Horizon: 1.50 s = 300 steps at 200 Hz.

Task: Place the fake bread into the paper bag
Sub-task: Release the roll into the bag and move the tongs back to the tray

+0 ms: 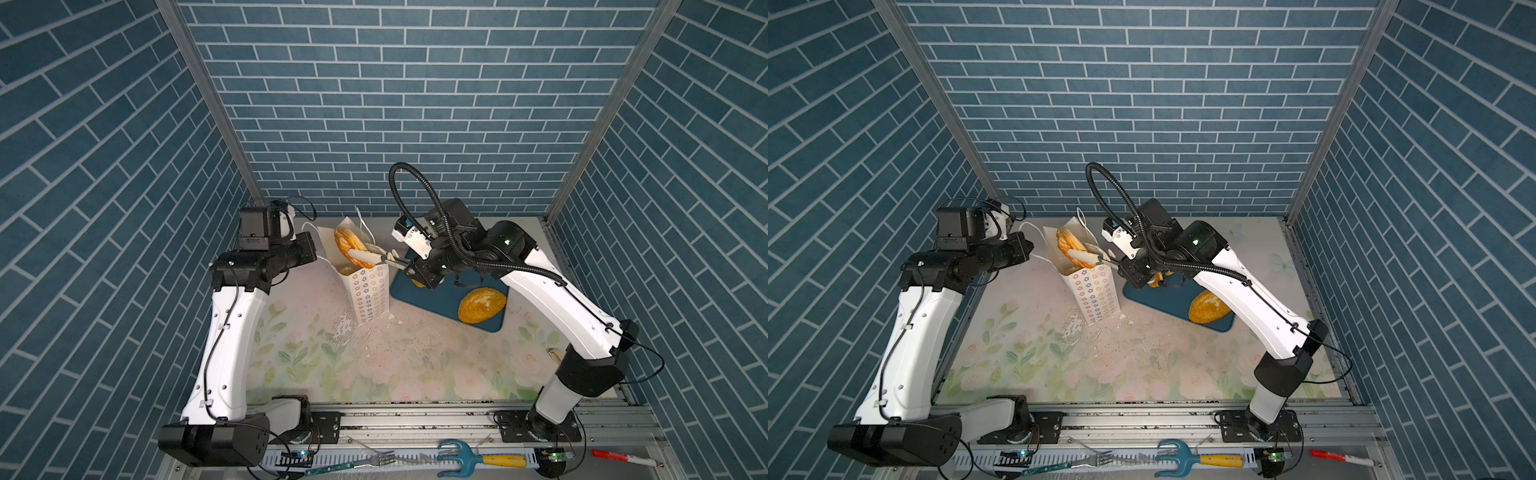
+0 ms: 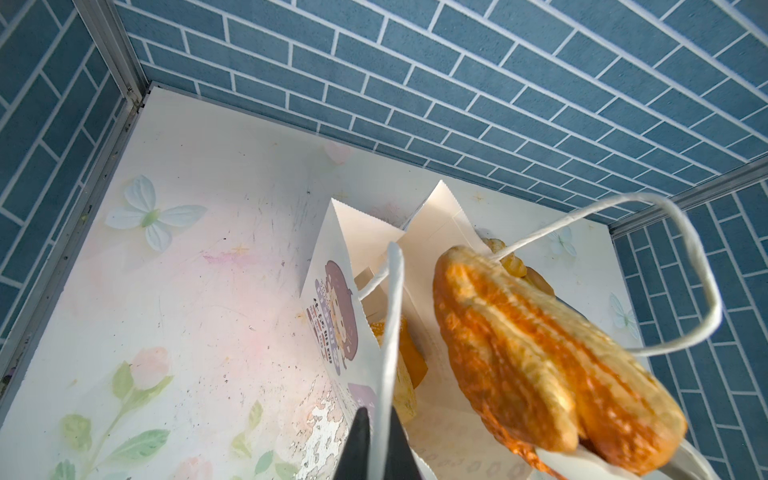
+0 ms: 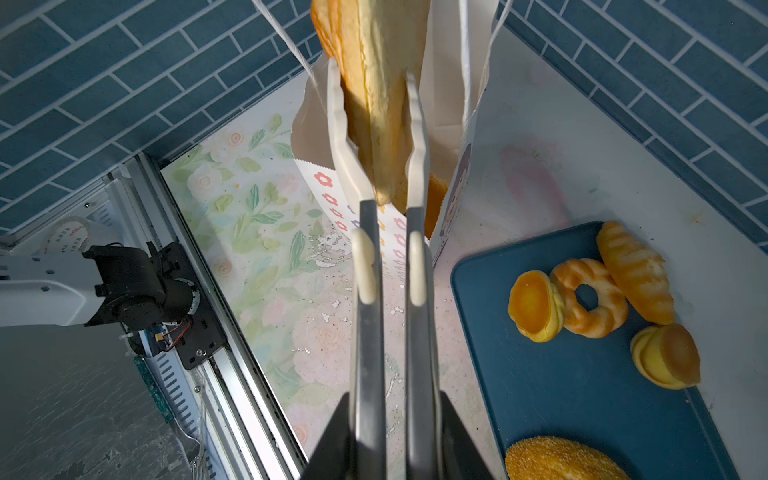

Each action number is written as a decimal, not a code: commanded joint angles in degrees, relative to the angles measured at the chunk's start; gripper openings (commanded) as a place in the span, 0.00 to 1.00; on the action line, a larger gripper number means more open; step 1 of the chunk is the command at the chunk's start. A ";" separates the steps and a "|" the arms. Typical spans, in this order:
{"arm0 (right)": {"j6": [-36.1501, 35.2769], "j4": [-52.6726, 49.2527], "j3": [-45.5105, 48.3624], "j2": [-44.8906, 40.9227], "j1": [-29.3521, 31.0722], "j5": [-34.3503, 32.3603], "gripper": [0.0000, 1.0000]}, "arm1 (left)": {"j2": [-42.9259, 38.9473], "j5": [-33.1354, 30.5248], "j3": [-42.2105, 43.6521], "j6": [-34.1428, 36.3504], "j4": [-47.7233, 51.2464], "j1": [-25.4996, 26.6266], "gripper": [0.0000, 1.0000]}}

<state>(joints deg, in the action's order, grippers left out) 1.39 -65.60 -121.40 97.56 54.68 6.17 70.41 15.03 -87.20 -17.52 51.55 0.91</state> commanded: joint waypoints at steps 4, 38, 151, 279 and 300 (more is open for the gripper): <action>-1.30 -1.42 -3.48 0.60 -0.12 -0.81 0.33 | 0.91 0.70 -1.52 0.57 0.04 -0.29 0.10; -1.56 -1.84 -7.08 3.11 -0.15 -2.22 0.34 | 1.18 0.88 -1.88 0.43 0.13 -0.24 0.10; -6.31 0.92 -9.81 -6.55 -1.52 -15.11 0.29 | 1.55 0.52 -2.31 0.64 0.36 -0.29 0.10; 3.03 6.05 24.50 -9.59 -22.20 2.16 0.31 | 1.54 0.28 -3.50 0.66 1.18 -0.26 0.10; 3.21 6.80 25.86 -6.32 -23.19 3.65 0.32 | 1.40 0.27 -3.25 0.78 1.33 -0.26 0.10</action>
<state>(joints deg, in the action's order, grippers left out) 2.79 -61.82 -96.14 89.12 32.42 4.32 71.90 15.29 -89.17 -17.32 52.03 0.86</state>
